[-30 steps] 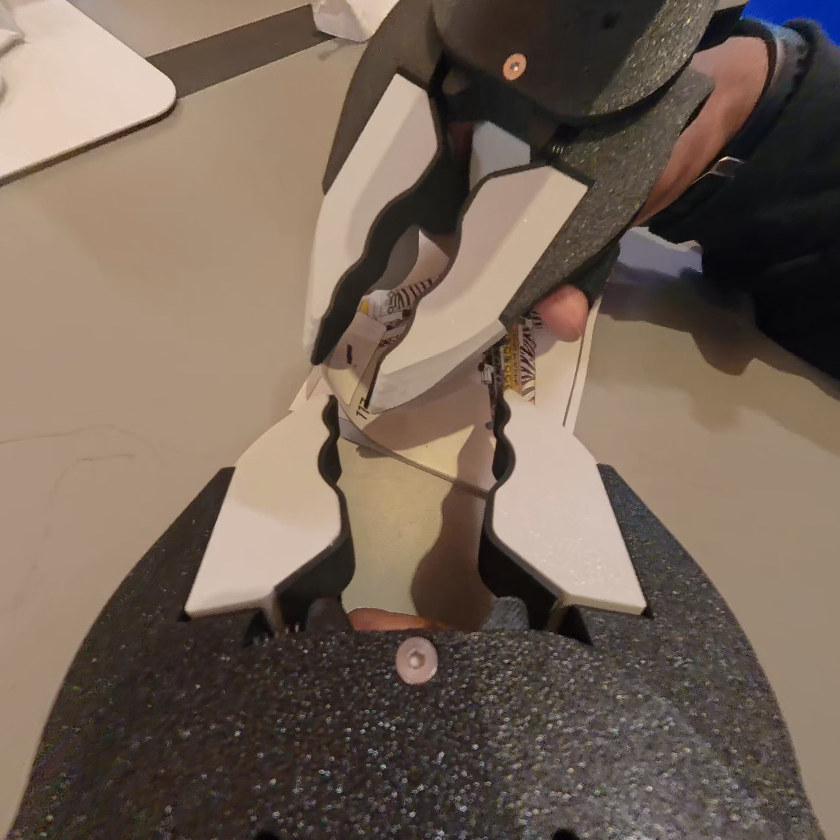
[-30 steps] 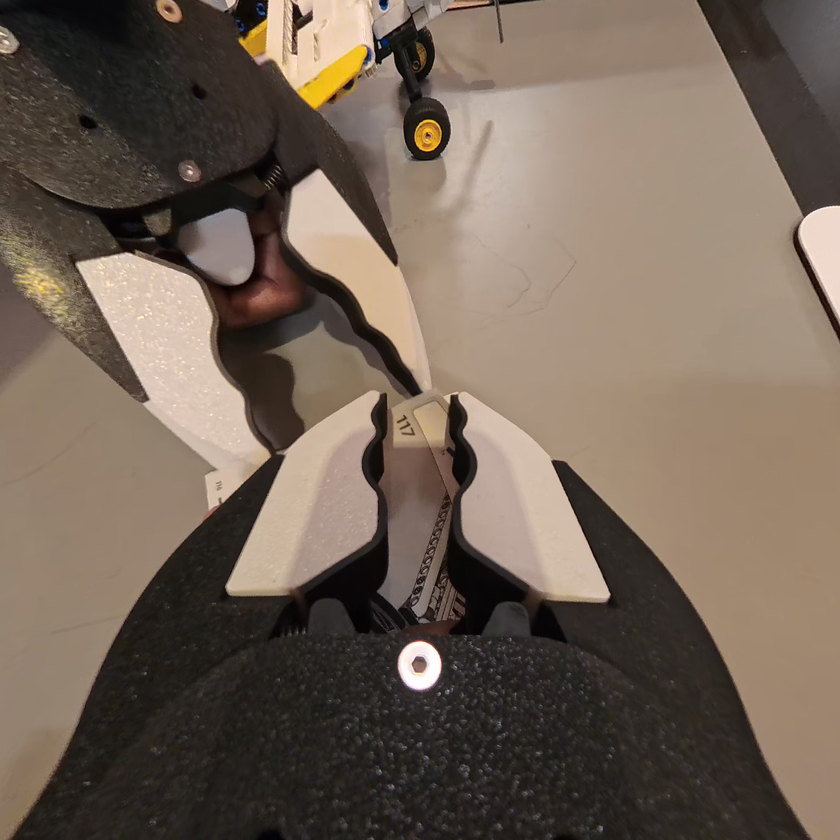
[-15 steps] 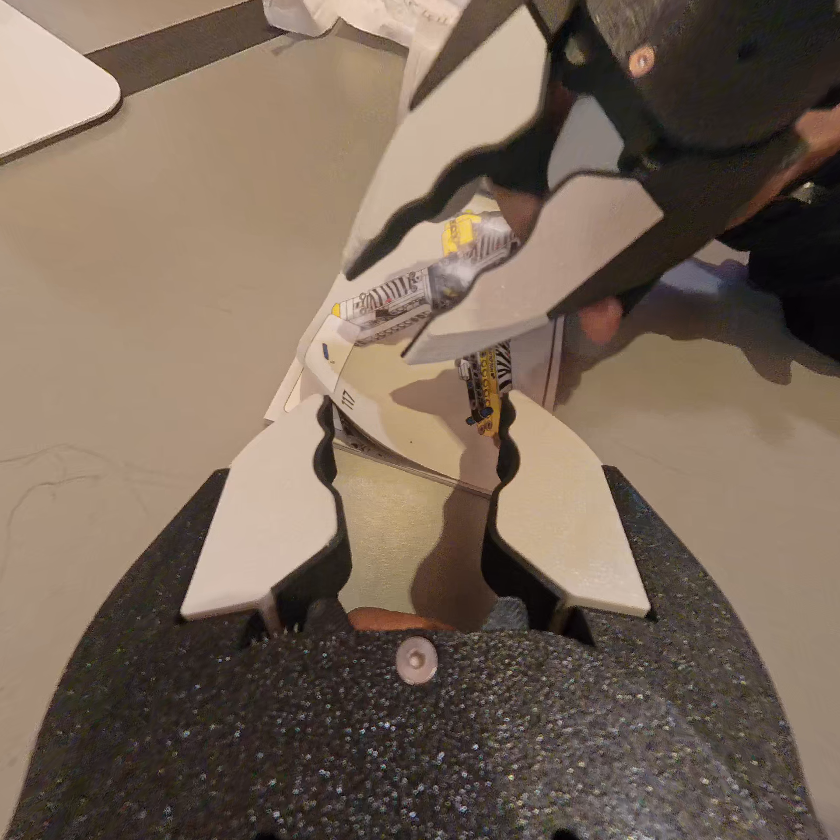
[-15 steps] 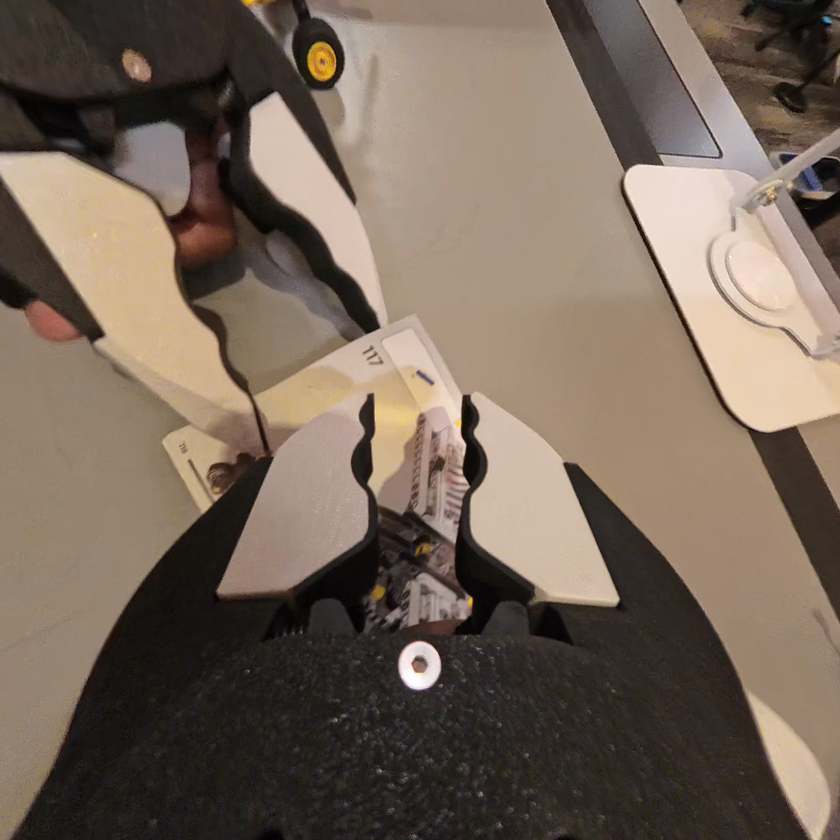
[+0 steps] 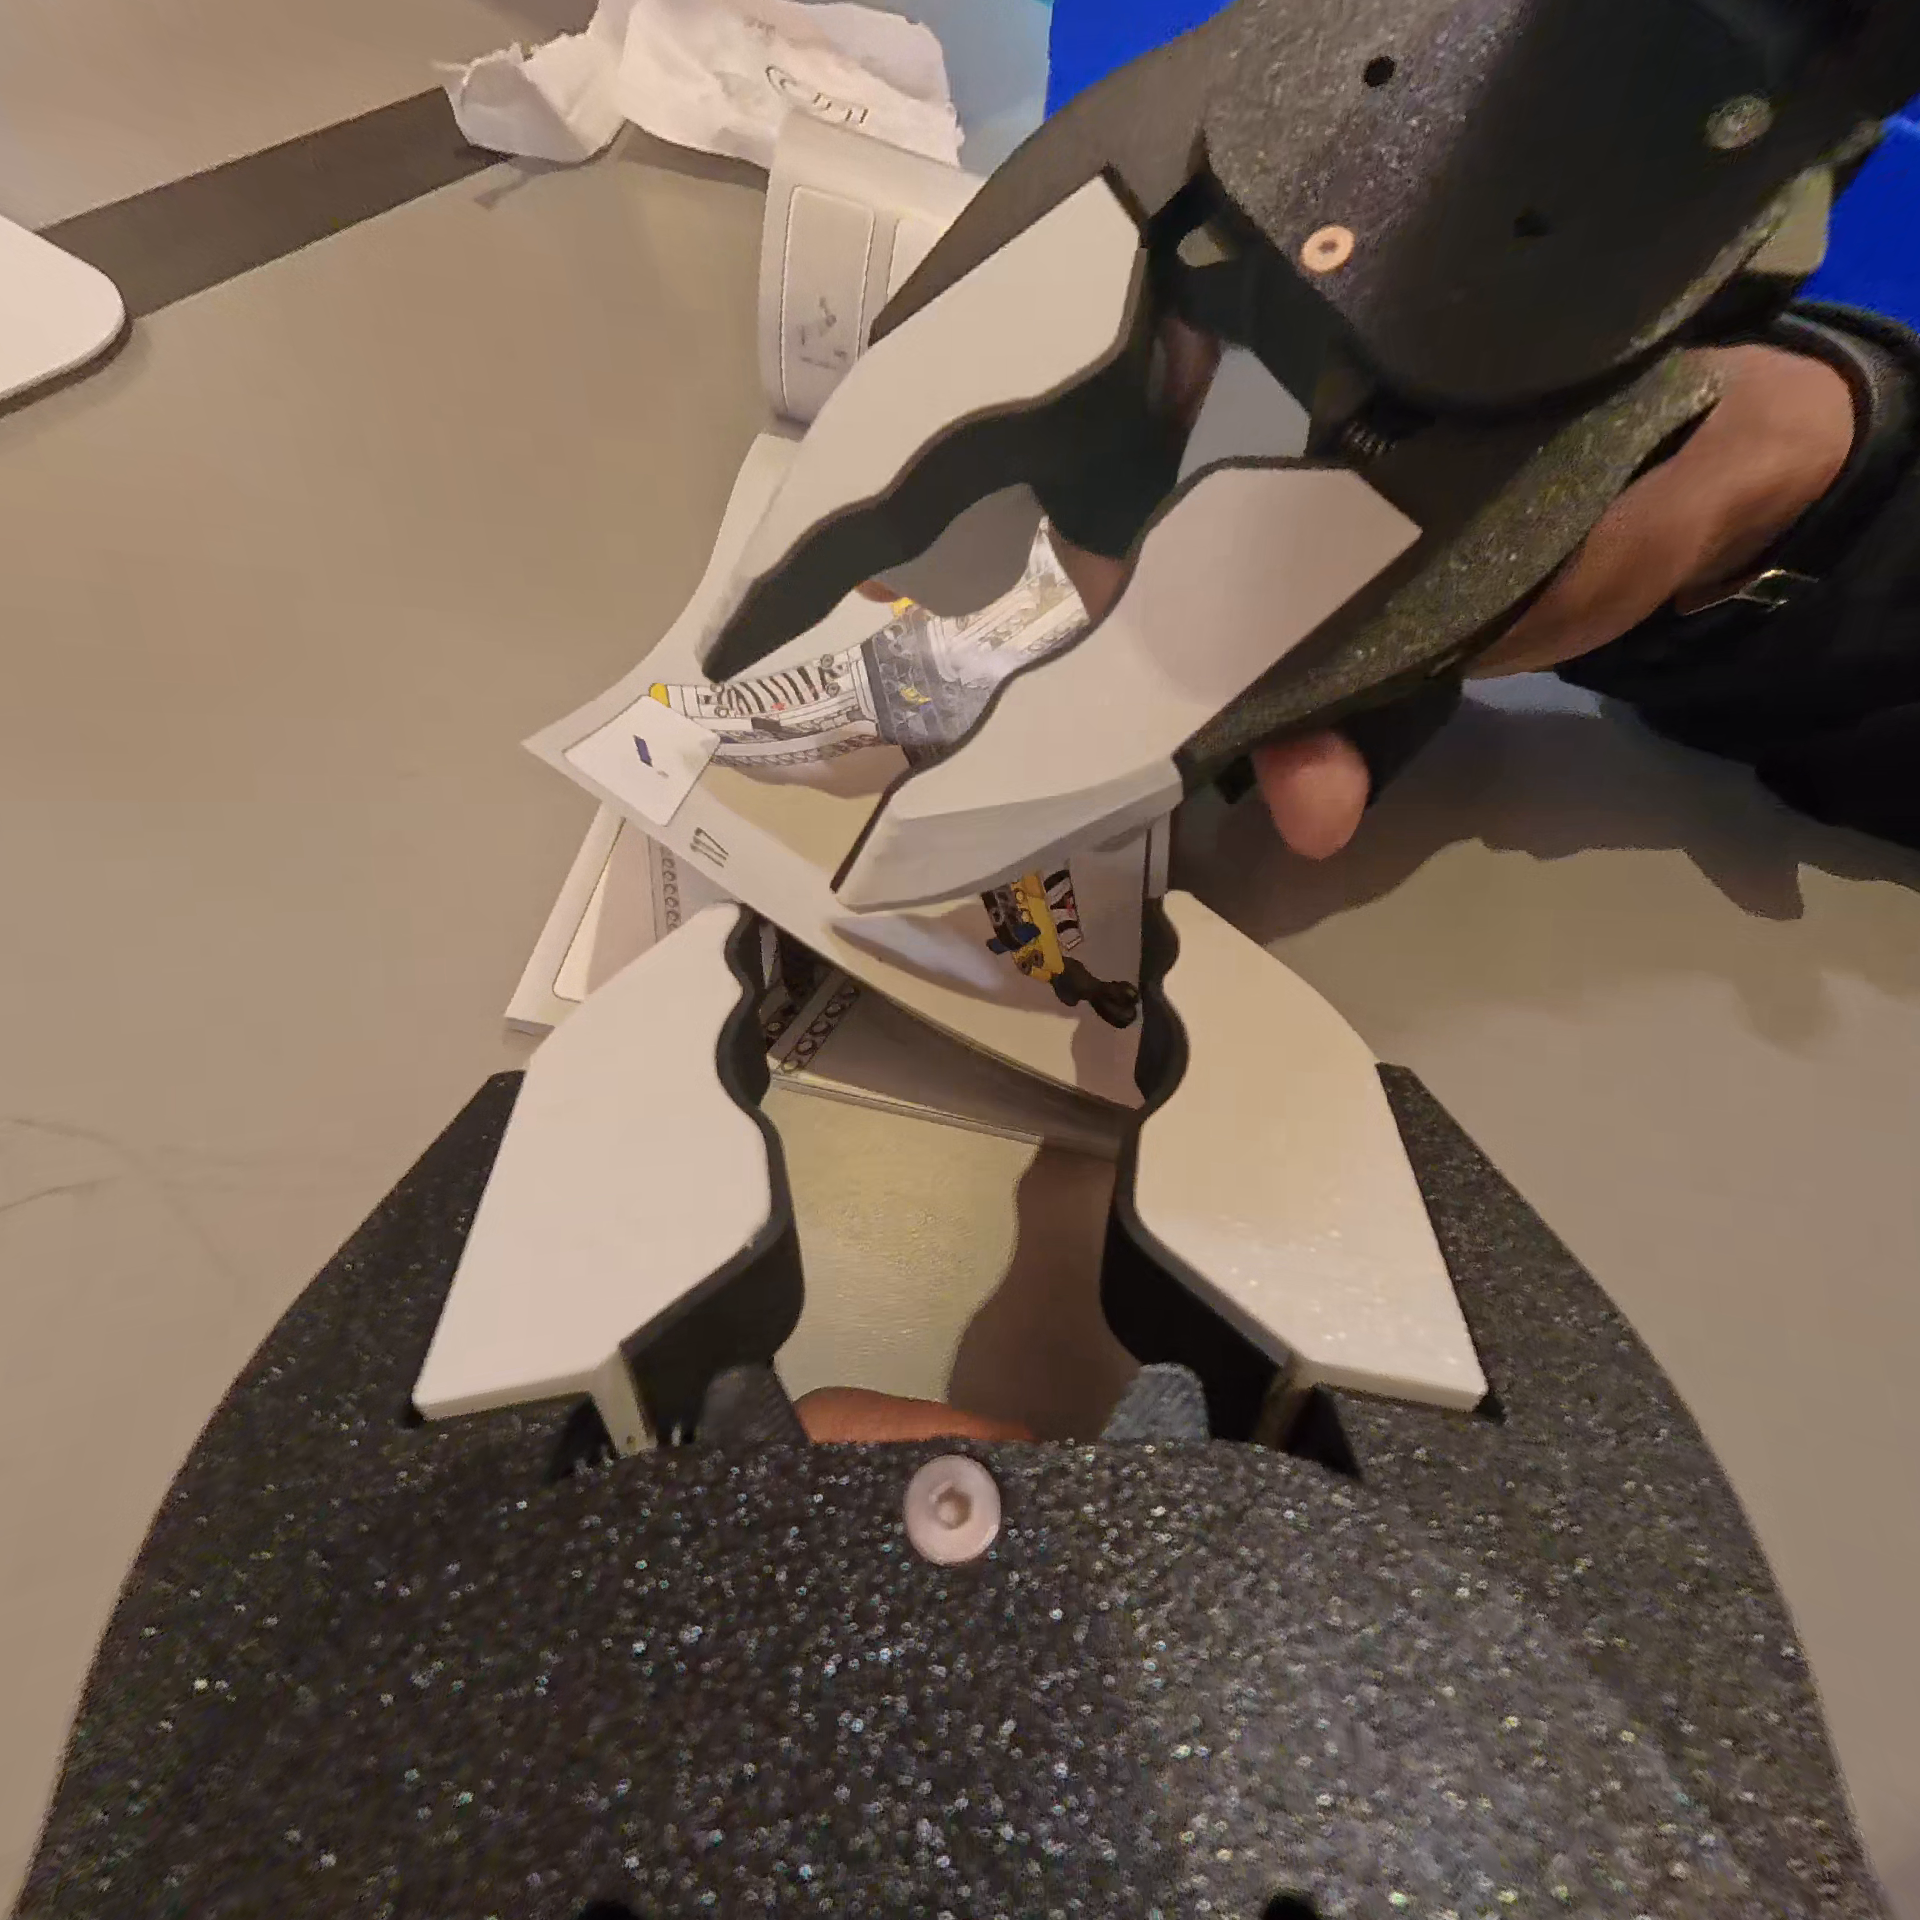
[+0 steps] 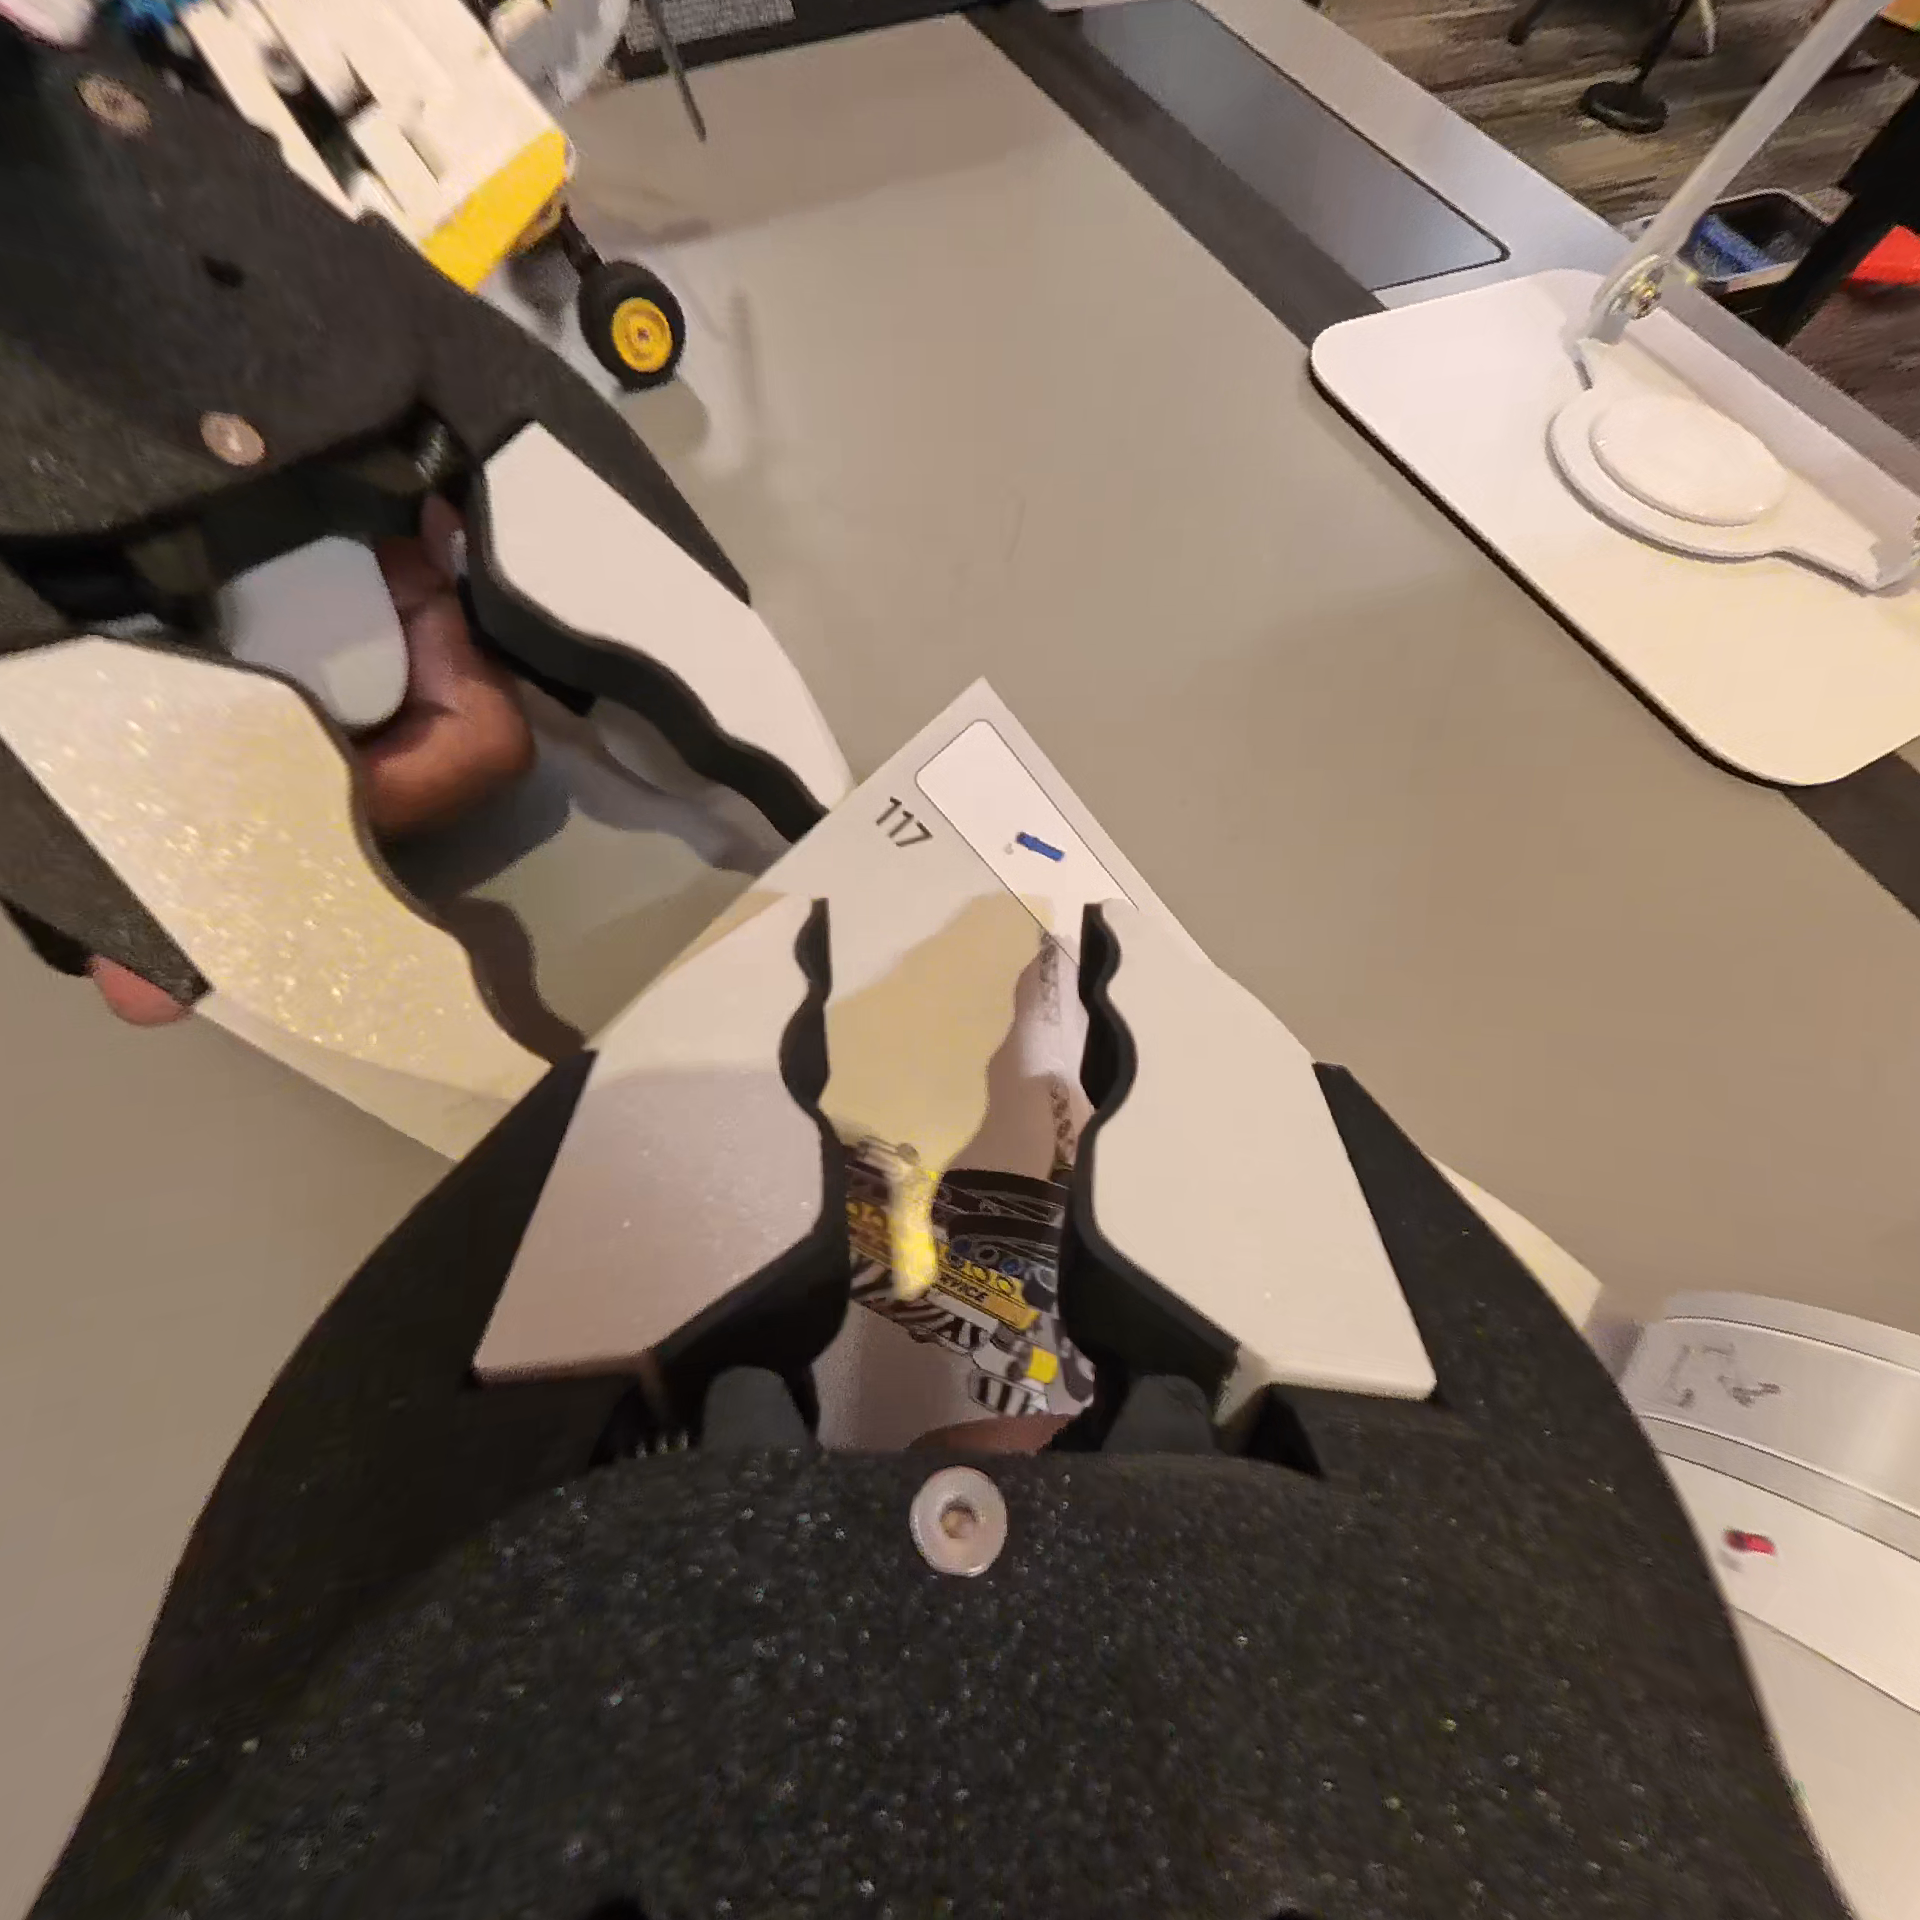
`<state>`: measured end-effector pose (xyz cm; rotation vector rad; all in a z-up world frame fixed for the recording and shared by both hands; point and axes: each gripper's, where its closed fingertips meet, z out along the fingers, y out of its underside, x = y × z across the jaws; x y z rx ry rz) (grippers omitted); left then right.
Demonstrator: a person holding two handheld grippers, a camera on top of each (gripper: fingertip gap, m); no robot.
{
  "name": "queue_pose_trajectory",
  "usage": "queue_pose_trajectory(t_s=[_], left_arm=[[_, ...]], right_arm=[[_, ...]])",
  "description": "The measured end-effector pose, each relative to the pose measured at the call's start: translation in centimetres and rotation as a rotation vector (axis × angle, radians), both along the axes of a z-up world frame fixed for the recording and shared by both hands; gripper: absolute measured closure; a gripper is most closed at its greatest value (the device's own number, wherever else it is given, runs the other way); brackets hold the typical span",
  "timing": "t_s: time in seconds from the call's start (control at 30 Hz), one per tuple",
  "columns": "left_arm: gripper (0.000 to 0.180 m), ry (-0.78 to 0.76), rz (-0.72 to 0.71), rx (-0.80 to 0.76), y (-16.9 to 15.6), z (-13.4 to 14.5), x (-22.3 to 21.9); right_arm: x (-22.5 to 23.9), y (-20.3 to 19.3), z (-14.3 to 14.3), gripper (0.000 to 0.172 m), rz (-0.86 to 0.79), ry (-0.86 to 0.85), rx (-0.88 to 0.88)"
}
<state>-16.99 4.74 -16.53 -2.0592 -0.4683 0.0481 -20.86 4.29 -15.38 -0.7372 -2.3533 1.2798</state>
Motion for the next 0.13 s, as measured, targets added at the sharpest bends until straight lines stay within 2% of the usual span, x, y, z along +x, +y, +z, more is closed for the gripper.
queue_pose_trajectory(t_s=[0.13], left_arm=[[0.110,0.024,-0.023,0.026,0.28,0.45,0.38]], right_arm=[[0.15,-0.54,0.64,0.120,-0.009,-0.019,-0.053]])
